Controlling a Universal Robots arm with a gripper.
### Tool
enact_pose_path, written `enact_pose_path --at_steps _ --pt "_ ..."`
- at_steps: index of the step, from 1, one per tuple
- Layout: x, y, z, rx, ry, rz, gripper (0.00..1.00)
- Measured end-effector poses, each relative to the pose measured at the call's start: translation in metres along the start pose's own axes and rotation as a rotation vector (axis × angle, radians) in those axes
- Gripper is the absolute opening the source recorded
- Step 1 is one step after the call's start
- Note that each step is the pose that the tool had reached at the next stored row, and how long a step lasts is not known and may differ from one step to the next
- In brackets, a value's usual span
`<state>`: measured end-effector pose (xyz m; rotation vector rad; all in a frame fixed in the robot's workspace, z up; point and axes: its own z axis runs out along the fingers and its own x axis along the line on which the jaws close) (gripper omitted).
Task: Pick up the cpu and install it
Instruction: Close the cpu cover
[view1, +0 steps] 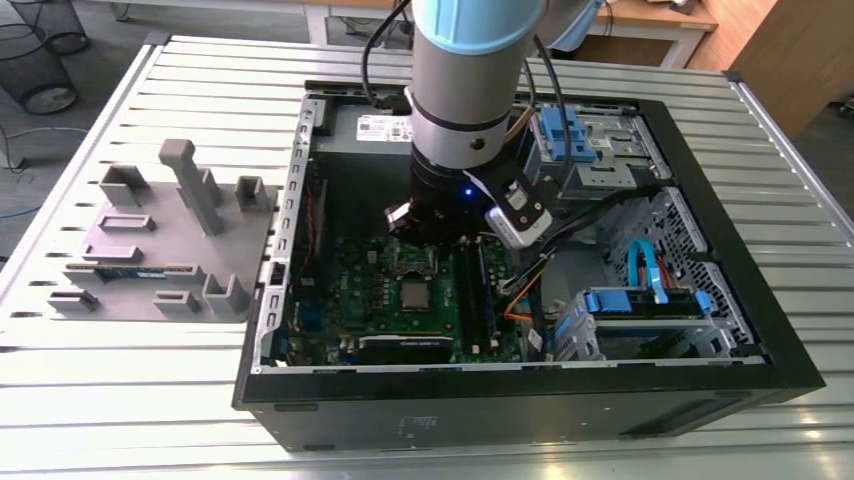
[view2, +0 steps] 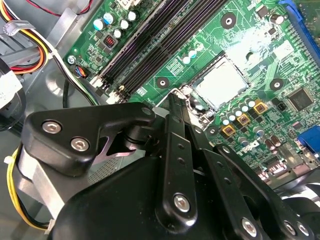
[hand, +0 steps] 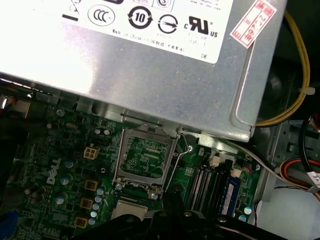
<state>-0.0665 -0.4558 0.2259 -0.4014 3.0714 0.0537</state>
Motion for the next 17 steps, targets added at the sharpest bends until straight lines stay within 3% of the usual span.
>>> enact_pose_path --at_steps 17 --pt "-0.0014 -0.0002 0.0002 -0.0001 0.0 -0.002 0.11"
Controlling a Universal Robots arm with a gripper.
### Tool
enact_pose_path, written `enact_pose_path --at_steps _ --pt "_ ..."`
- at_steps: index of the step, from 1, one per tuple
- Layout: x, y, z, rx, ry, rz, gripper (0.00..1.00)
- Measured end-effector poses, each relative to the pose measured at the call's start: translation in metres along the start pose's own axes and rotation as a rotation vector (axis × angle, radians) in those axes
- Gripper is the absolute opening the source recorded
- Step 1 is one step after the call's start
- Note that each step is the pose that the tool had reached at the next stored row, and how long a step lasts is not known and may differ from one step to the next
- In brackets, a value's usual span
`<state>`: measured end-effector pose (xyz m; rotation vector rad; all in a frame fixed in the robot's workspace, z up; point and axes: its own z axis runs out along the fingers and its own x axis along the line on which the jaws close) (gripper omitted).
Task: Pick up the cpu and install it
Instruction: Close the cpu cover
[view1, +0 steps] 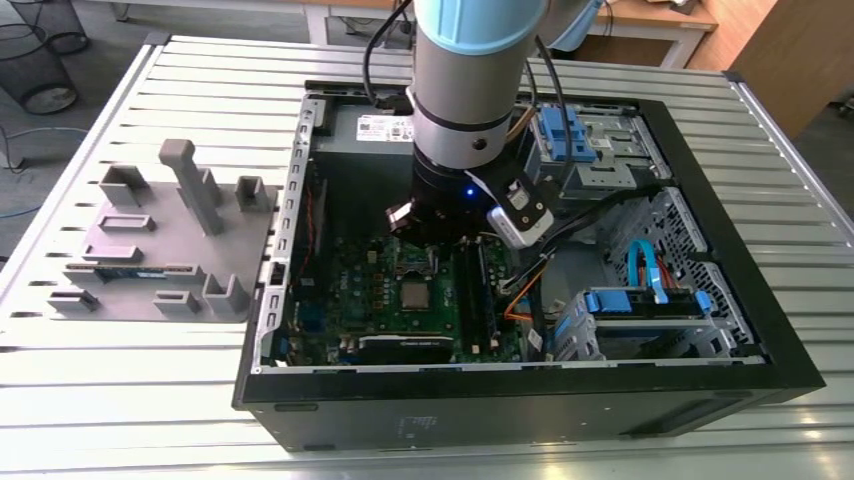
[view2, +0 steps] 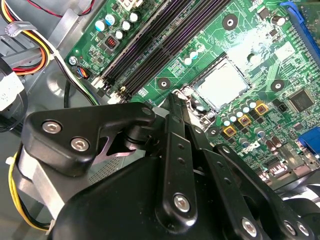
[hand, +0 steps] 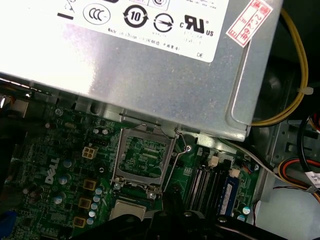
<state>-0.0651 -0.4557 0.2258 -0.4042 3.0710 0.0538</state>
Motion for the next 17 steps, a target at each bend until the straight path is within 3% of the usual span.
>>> enact_pose_path --at_steps 3,10,17 --pt "0.0 0.0001 0.0005 -0.0005 0.0003 -0.011 0.11" --pt "-0.0006 -0.0001 0.0018 -0.0043 0.0027 -0.092 0.11" --pt "-0.0044 0.0013 0.0025 -0.0052 0.0032 -0.11 0.11"
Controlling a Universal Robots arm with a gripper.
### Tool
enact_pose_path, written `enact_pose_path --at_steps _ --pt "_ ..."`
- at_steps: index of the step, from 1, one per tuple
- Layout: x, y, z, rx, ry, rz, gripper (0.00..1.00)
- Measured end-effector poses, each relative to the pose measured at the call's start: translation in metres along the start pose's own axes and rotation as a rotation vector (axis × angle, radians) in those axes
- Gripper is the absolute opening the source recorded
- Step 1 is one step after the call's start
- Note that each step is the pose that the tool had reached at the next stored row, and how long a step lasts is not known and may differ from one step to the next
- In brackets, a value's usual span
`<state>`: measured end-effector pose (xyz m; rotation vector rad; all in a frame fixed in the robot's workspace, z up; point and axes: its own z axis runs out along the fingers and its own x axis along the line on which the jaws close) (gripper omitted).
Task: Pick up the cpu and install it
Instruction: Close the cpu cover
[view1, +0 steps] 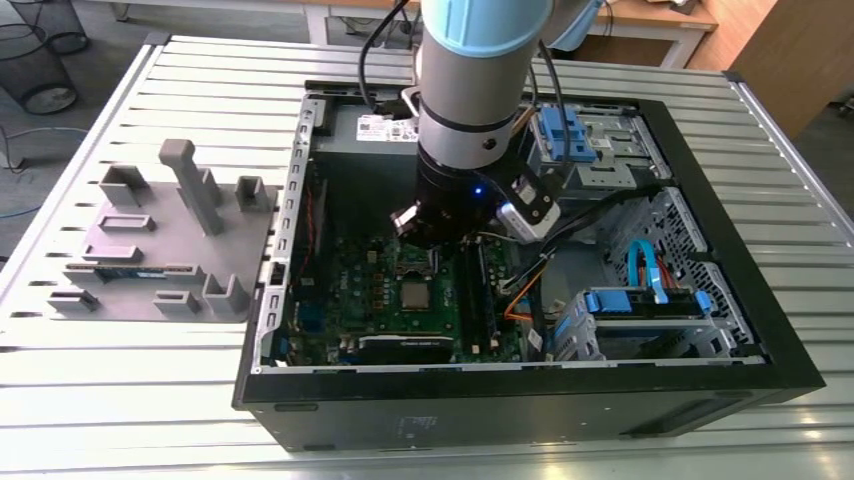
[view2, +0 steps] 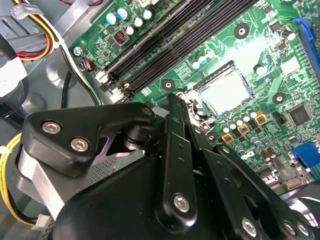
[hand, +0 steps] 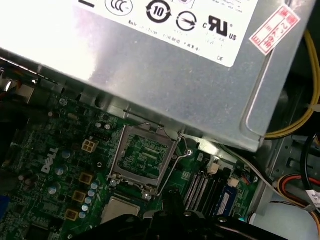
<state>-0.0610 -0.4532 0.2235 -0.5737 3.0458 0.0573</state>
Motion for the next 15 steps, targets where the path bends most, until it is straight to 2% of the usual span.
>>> enact_pose_path --at_steps 8,15 --pt "-0.0031 0.006 0.0018 -0.0002 0.0001 -0.004 0.11" --pt "-0.0032 0.0062 0.0019 -0.0002 0.0001 -0.004 0.11"
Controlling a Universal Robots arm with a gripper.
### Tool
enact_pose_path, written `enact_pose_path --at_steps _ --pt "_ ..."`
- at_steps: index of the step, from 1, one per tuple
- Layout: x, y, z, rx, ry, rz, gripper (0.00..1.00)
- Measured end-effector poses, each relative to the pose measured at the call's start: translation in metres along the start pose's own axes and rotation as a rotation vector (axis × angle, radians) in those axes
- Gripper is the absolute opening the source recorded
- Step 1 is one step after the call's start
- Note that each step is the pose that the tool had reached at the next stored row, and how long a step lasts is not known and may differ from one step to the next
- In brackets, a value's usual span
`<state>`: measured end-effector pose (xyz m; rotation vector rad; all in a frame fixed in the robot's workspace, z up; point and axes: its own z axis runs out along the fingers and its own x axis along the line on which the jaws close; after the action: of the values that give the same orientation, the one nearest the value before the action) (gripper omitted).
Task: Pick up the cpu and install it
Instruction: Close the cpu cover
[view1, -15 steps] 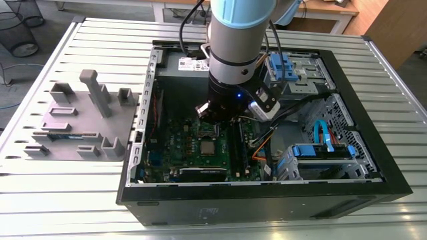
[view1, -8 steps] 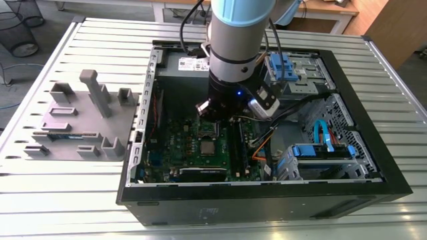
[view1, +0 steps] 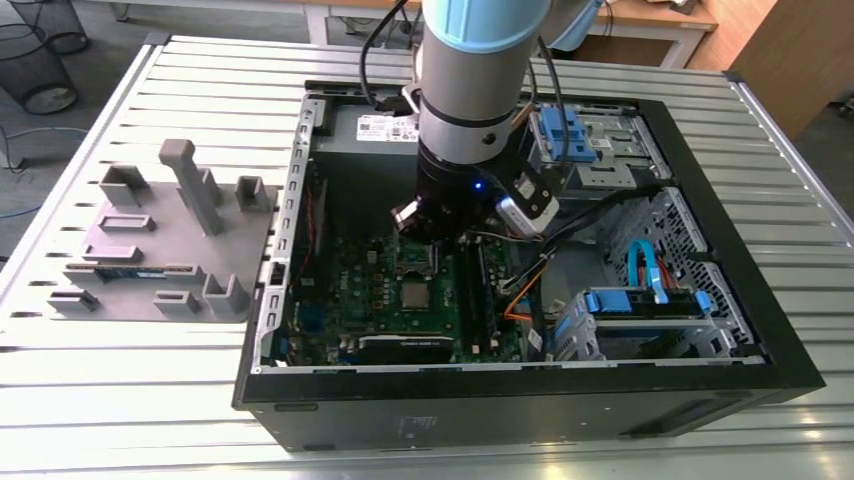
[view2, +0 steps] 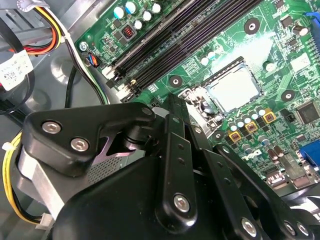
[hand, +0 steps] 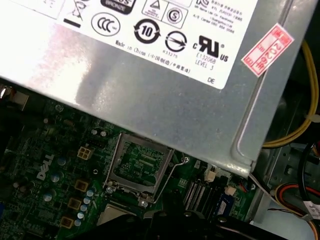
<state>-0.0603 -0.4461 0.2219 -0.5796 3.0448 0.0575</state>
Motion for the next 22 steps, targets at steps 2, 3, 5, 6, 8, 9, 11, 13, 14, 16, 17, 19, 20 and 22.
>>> enact_pose_path --at_steps 2,3,5,6,8,9,11,13,14,16,17,19,20,22 --pt "-0.0001 0.0002 0.0004 0.0 0.0 0.0 0.11" --pt "-0.0002 0.0005 0.0007 0.0 -0.0001 0.0 0.11" --pt "-0.0006 0.0015 0.0014 0.0011 0.0007 0.0 0.11" --pt "-0.001 0.0022 0.0019 0.0016 0.001 0.0 0.11" --pt "-0.0023 0.0046 0.0025 0.0022 0.0015 0.0 0.11" --pt "-0.0032 0.0061 0.0029 0.0021 0.0014 0.0 0.11" --pt "-0.0051 0.0088 0.0039 0.0019 0.0015 0.0 0.11" --pt "-0.0074 0.0099 0.0052 0.0019 0.002 0.0 0.11" --pt "-0.0088 0.0101 0.0059 0.0017 0.0023 0.0 0.11" --pt "-0.0119 0.0106 0.007 0.0016 0.0027 0.0 0.11" --pt "-0.0129 0.0115 0.0076 0.0016 0.0028 0.0 0.11" --pt "-0.0145 0.0143 0.009 0.0015 0.0027 -0.001 0.11" --pt "-0.0152 0.0157 0.0097 0.0014 0.0027 -0.002 0.11" --pt "-0.0169 0.0166 0.0108 0.0012 0.0027 -0.004 0.11"
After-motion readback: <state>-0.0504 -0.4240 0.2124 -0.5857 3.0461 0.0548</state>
